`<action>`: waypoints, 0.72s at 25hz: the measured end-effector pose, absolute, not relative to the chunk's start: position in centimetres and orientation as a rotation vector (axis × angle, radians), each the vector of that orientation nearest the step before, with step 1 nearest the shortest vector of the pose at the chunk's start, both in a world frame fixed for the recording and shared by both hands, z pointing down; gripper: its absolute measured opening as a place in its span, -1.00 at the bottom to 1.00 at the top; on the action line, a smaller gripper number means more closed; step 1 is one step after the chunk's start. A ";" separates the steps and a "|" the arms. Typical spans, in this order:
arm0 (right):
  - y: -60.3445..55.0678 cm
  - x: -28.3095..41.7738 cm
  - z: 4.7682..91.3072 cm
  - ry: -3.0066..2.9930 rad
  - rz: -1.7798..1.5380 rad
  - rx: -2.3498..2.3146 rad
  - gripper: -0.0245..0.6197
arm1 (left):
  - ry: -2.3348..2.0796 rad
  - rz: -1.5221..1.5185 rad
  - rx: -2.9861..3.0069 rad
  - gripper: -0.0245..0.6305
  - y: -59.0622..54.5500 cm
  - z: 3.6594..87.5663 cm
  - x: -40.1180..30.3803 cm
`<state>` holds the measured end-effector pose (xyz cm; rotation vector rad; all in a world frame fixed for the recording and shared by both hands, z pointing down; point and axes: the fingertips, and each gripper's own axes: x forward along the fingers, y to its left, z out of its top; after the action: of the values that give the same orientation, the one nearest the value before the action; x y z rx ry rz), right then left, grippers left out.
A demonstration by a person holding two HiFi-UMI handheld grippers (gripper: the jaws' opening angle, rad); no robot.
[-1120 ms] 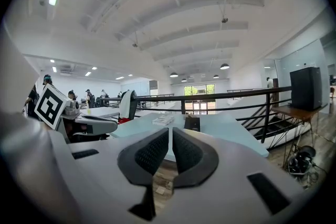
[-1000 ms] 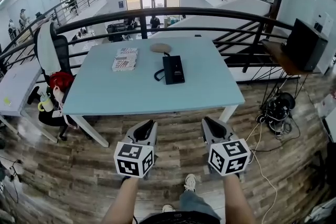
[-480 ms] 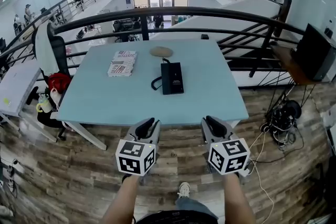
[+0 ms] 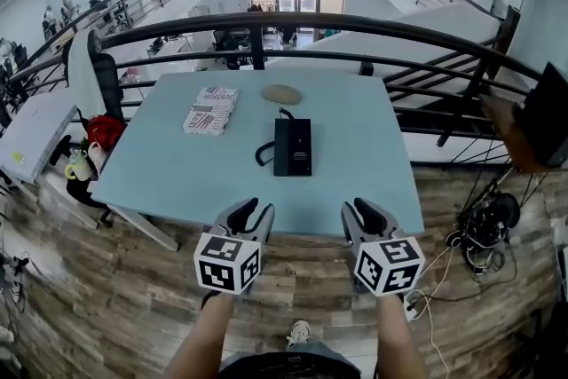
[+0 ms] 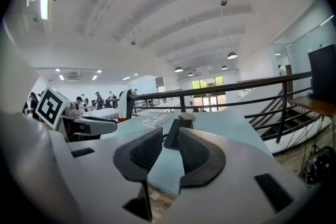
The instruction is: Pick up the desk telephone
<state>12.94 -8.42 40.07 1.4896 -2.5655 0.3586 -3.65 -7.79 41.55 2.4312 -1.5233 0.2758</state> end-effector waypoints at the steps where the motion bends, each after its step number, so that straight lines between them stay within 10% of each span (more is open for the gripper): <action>1: -9.0 13.1 40.1 -2.571 0.363 1.482 -0.69 | -1.527 0.271 2.423 -0.57 -8.3 41.6 -3.6; 18: -17.8 12.5 43.0 -2.628 0.444 1.305 -0.51 | -1.493 0.261 2.326 -0.36 -16.2 44.6 -3.5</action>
<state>12.51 -17.76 42.95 1.3046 -2.6281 0.4435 -3.49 -16.17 44.60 2.3255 -1.4932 0.2605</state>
